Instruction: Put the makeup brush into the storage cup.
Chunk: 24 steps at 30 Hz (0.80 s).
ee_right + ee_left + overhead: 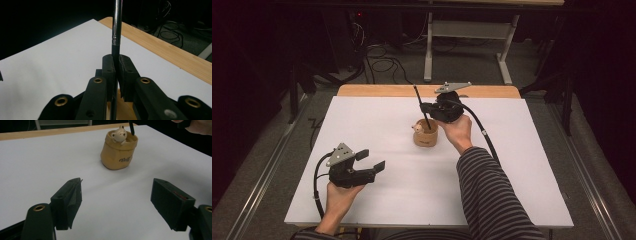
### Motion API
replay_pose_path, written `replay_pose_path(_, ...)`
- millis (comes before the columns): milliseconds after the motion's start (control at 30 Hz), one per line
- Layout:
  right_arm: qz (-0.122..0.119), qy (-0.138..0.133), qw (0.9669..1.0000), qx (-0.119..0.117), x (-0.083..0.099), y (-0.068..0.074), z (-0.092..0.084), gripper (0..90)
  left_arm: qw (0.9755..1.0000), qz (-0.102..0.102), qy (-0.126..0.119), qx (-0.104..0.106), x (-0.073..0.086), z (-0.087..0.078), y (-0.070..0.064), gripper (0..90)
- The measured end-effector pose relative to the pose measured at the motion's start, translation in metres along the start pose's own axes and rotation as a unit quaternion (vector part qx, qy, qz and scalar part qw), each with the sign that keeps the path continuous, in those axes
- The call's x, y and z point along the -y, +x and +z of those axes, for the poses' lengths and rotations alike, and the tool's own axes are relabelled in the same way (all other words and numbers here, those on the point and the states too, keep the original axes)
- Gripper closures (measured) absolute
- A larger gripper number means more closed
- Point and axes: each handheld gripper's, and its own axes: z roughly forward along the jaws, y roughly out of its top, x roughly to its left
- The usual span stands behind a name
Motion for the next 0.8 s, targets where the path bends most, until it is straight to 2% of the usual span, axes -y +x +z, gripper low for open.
replay_pose_path(367,0.007,0.004,0.9999,0.007,0.005,-0.004,0.008,85.8,1.0,0.001,0.001,0.003,0.0,0.001,-0.001,25.3)
replay_pose_path(800,0.009,0.025,0.9996,0.011,0.012,-0.004,0.016,85.7,1.0,0.0,-0.003,-0.001,0.0,0.0,-0.001,25.3)
